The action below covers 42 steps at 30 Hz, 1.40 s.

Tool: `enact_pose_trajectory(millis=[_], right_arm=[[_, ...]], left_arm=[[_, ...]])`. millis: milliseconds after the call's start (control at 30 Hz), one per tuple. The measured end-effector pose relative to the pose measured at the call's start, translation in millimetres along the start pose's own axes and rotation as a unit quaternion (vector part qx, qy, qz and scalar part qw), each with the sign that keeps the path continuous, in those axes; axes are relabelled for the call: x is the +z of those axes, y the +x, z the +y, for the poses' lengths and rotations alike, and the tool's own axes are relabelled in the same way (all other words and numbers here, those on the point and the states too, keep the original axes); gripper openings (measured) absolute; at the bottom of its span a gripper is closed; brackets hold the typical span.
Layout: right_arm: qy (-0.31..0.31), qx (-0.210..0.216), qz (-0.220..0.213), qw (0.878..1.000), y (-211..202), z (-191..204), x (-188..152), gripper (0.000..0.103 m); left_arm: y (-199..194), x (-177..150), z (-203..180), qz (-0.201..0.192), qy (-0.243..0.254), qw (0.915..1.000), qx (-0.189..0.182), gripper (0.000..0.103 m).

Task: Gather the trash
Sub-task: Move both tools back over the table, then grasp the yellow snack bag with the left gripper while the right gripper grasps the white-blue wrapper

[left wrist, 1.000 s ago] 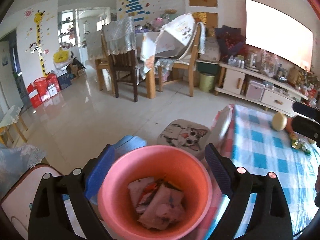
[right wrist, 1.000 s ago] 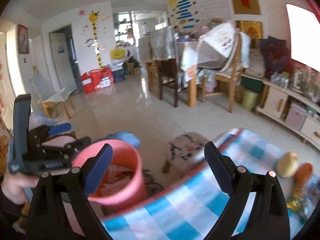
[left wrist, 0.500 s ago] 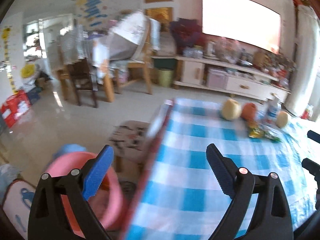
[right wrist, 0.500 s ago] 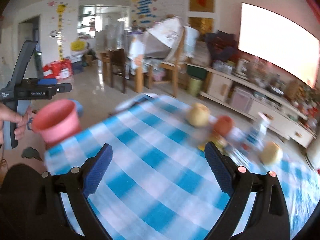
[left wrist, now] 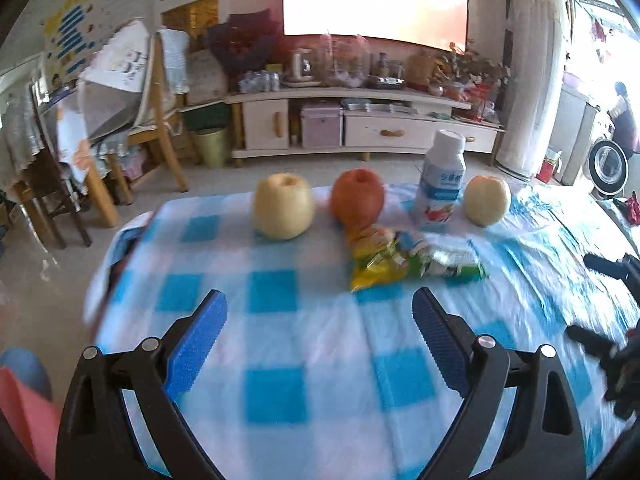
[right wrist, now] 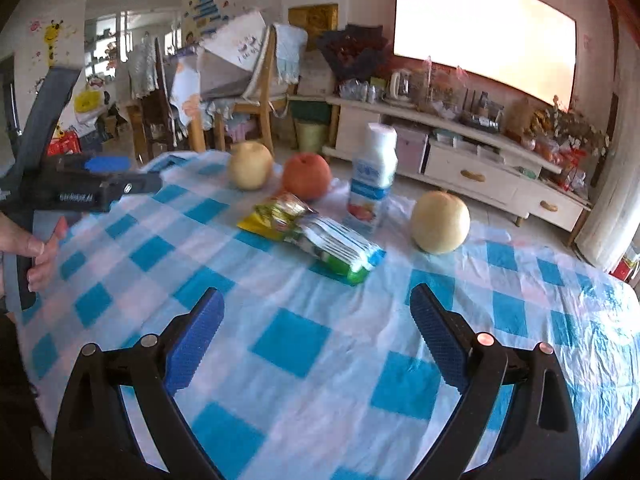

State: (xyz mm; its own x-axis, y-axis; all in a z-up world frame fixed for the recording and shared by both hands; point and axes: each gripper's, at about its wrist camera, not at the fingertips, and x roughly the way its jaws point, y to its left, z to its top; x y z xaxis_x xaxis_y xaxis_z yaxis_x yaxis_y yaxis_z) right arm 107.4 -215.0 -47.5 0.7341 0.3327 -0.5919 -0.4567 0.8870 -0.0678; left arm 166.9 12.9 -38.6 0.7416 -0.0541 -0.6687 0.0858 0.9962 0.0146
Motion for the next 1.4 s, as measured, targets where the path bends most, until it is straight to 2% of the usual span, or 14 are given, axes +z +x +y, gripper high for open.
enact_pose_trajectory(millis=[200,600,733,867,1033,1067,1133,1200,1367,1400], right_arm=[[-0.039,0.019,0.007,0.999,35,-5,5,0.095],[-0.064,0.041,0.036,0.996,99,-15,16,0.095],[-0.062,0.052,0.052,0.995,116,-18,21,0.095],[-0.084,0.059,0.057,0.993,128,-12,29,0.095],[-0.104,0.062,0.087,0.989,149,-8,34,0.095],[-0.11,0.059,0.083,0.989,151,-8,36,0.095],[-0.124,0.052,0.087,0.987,157,-7,38,0.095],[-0.131,0.054,0.1,0.985,167,-8,39,0.095],[-0.127,0.077,0.112,0.982,176,-8,44,0.093],[-0.117,0.095,0.115,0.982,176,-9,45,0.085]], left_arm=[[53,20,-33,0.015,-0.002,0.9998,-0.013,0.093],[129,30,-42,0.061,-0.024,0.9977,-0.017,0.093],[142,28,-44,0.074,-0.014,0.9971,-0.011,0.093],[152,27,-39,0.094,-0.023,0.9952,-0.015,0.093],[161,30,-38,0.102,-0.021,0.9945,-0.015,0.092],[162,31,-38,0.102,-0.021,0.9945,-0.013,0.088],[163,30,-38,0.106,-0.022,0.9939,-0.02,0.066],[165,30,-39,0.115,-0.023,0.9927,-0.027,0.061],[161,26,-43,0.111,-0.012,0.9934,-0.025,0.055],[159,25,-43,0.109,-0.011,0.9936,-0.027,0.054]])
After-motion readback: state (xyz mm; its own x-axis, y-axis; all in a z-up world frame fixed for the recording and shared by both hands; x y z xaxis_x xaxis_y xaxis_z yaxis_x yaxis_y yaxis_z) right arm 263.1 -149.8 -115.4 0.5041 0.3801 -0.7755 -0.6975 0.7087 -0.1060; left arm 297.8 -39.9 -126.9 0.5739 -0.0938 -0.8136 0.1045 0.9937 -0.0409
